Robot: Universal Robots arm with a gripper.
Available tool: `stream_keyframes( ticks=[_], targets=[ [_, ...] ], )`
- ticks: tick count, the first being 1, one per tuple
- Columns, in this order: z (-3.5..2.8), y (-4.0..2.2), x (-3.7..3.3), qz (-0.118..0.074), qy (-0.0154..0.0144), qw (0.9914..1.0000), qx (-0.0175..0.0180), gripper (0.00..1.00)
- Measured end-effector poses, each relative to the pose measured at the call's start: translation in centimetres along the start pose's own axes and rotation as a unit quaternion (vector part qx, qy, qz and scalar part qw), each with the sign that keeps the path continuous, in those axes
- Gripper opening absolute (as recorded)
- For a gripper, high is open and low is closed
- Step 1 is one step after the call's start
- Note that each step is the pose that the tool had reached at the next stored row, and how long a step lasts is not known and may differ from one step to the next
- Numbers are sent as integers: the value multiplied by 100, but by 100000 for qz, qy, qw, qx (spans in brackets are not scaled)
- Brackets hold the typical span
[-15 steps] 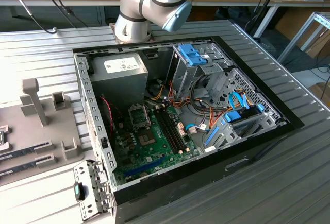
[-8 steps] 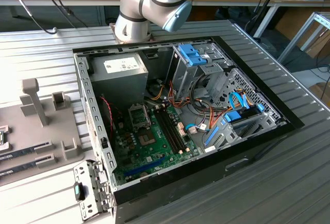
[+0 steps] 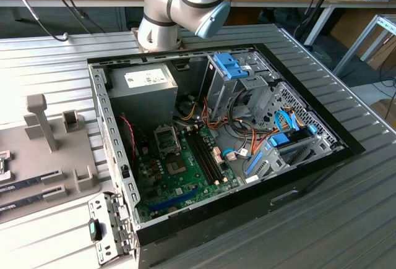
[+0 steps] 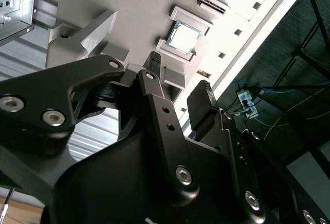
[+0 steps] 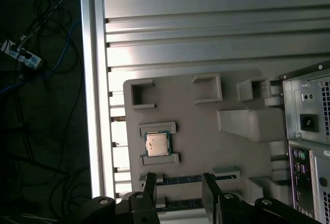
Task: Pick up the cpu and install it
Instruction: 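Pick up the cpu and move it towards the insertion slot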
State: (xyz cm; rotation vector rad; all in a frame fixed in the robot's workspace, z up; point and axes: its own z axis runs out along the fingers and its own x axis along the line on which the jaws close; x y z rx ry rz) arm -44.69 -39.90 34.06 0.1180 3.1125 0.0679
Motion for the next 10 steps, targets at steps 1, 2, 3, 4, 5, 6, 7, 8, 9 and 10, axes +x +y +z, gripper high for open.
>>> stream_keyframes(
  ticks=[1,2,3,4,5,6,7,8,9,10],
  targets=[
    [2,0,0,1,1,100000,2,48],
    [4,0,0,1,3,100000,2,48],
    [5,0,0,2,4,100000,4,48],
    [6,0,0,1,5,100000,4,48],
    [8,-1,0,0,2,100000,4,48],
    [9,-1,0,-1,2,100000,4,48],
    [12,-1,0,0,0,100000,1,48],
    [13,-1,0,1,0,100000,3,48],
    [17,-1,1,2,-2,100000,2,48],
    [21,-1,1,-1,0,100000,1,48]
  ],
)
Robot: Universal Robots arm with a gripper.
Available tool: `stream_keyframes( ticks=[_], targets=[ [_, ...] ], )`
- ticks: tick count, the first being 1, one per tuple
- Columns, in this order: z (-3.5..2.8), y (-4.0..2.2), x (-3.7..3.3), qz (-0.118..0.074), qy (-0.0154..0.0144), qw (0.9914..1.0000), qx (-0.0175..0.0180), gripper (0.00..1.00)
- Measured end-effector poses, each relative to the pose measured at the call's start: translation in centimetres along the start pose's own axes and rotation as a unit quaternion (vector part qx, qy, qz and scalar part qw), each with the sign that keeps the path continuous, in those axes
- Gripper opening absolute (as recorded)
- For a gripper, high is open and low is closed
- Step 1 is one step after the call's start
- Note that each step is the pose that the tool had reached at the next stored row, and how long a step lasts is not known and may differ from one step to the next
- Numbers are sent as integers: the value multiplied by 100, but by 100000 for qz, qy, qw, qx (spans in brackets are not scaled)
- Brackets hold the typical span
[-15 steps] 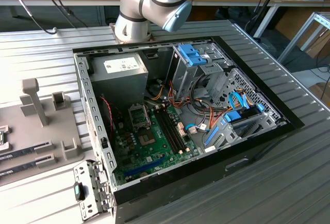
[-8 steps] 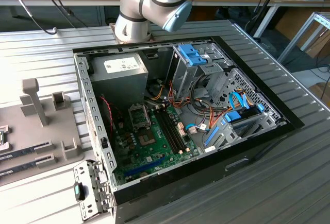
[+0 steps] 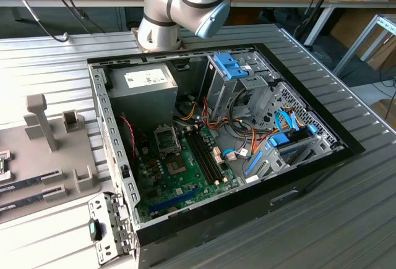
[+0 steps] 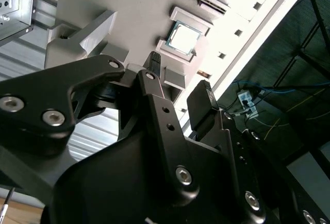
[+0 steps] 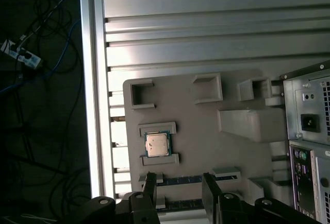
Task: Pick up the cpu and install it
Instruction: 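Pick up the cpu and move it towards the insertion slot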
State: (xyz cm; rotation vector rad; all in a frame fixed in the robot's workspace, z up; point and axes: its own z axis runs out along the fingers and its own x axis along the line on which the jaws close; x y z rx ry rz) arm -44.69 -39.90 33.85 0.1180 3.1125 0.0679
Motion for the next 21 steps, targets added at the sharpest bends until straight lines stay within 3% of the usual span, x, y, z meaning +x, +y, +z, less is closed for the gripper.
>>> stream_keyframes(
  ticks=[21],
  targets=[
    [64,-3,2,1,1,100000,0,48]
  ],
)
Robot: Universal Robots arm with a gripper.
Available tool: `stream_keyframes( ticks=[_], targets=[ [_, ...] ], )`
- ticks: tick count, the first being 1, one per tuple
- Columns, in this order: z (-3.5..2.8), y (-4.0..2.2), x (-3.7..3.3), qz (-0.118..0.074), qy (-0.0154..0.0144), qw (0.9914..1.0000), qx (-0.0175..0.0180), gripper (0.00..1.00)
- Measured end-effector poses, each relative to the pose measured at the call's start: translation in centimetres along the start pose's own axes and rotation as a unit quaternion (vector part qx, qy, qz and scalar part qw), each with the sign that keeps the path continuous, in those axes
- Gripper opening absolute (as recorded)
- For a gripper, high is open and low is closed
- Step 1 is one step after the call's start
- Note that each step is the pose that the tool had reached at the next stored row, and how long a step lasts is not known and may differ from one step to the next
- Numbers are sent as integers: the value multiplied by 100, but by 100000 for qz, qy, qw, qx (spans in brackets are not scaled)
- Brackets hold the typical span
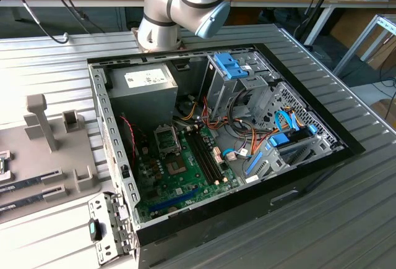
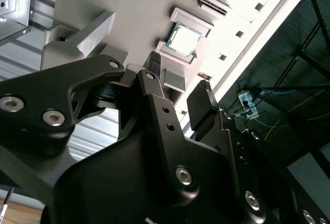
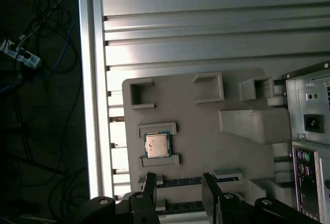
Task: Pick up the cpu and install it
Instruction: 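Pick up the cpu and move it towards the insertion slot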
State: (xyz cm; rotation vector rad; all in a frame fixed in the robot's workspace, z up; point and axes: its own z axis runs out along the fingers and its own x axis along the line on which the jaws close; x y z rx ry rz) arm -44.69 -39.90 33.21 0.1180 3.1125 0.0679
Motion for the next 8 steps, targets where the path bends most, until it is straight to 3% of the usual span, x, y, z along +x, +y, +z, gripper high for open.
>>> stream_keyframes(
  ticks=[8],
  targets=[
    [25,-1,1,-1,1,100000,0,48]
  ],
)
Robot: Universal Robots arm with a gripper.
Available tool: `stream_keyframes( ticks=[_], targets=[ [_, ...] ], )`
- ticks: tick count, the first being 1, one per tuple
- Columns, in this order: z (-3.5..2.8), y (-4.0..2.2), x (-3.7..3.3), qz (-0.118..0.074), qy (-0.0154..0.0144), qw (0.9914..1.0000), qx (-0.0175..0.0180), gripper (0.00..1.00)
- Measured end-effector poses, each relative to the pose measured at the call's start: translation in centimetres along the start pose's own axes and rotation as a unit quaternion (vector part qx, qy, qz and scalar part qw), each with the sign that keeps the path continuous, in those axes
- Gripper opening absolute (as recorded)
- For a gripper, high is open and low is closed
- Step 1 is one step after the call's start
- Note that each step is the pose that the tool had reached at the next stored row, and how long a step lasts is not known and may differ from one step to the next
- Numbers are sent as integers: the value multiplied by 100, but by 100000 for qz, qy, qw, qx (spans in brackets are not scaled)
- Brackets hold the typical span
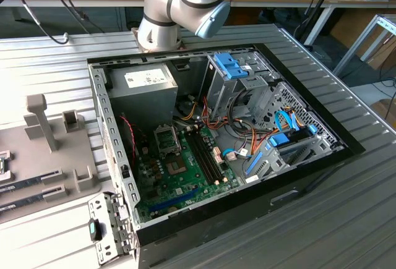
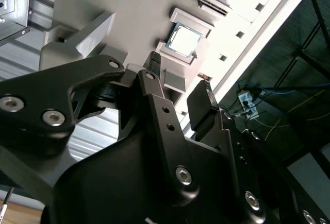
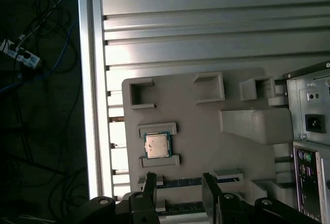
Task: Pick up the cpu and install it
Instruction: 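Pick up the cpu and move it towards the insertion slot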
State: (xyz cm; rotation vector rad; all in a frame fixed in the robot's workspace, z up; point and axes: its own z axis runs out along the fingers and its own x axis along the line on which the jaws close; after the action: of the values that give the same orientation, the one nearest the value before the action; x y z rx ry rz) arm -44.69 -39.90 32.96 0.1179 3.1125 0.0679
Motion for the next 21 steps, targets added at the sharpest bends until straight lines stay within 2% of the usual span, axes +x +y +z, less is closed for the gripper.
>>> stream_keyframes(
  ticks=[21],
  targets=[
    [58,-2,2,3,0,100000,-1,48]
  ],
)
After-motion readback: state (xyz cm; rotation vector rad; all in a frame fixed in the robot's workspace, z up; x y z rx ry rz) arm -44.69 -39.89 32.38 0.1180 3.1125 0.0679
